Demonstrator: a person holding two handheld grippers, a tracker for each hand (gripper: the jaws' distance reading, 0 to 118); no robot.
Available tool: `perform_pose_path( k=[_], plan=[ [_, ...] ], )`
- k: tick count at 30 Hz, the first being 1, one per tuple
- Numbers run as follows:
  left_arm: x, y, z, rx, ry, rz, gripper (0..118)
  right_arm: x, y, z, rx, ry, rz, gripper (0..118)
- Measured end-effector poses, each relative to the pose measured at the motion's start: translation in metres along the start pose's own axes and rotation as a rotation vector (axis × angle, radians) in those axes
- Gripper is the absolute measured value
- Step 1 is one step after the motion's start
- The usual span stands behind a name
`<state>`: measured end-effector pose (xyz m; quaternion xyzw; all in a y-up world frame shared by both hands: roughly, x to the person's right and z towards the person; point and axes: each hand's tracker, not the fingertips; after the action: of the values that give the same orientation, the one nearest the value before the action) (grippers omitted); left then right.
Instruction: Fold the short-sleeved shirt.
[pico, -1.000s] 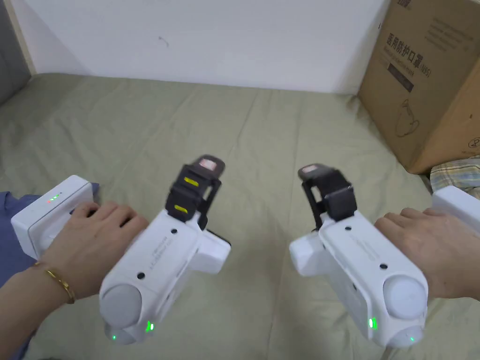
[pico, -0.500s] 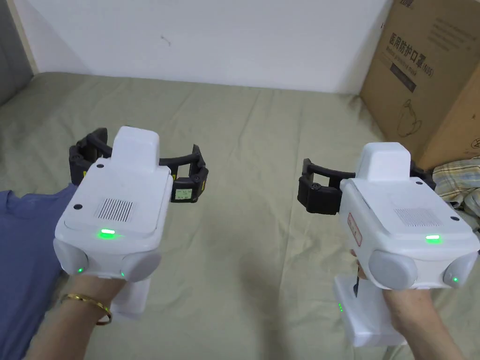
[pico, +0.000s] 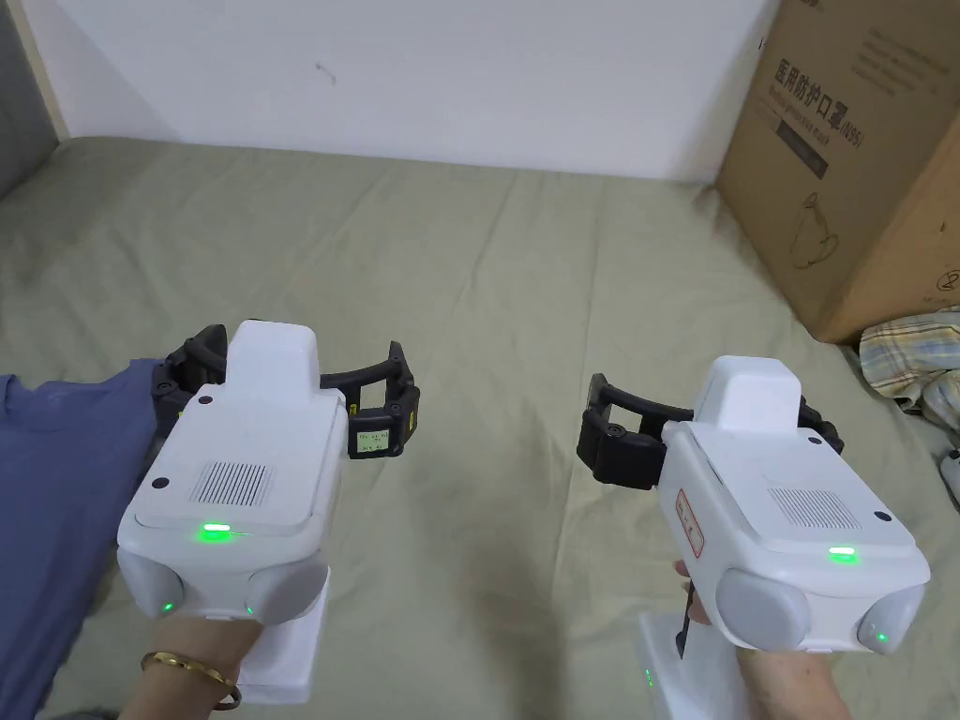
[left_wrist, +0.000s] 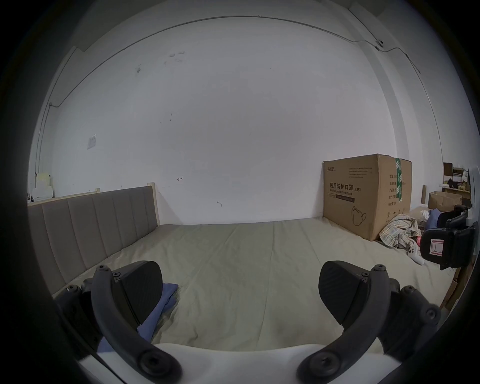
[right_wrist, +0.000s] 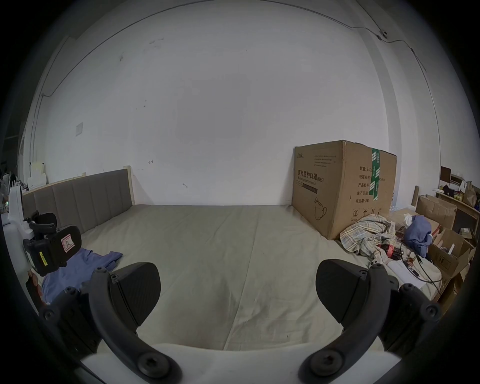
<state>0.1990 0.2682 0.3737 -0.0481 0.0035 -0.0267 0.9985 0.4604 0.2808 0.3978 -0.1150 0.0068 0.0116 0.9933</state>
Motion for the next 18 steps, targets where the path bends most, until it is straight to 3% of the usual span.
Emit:
perform_pose_path(
  k=[16,17,18],
  plan=[
    [0.0014,-0.0010,-0.0011,-0.003,-0.013,-0.025,118,0.0005,0.0018,0.0026,0.014,-0.014,0.009,116],
    [0.0017,-0.0003,-0.0006,-0.004,-0.018,-0.026,116,0.0011,0.0021,0.0031,0.017,-0.013,0.010,115],
    [0.0038,0.0016,0.0023,0.000,-0.018,-0.032,106,0.0015,0.0027,0.0040,0.020,-0.011,0.009,111]
  ],
)
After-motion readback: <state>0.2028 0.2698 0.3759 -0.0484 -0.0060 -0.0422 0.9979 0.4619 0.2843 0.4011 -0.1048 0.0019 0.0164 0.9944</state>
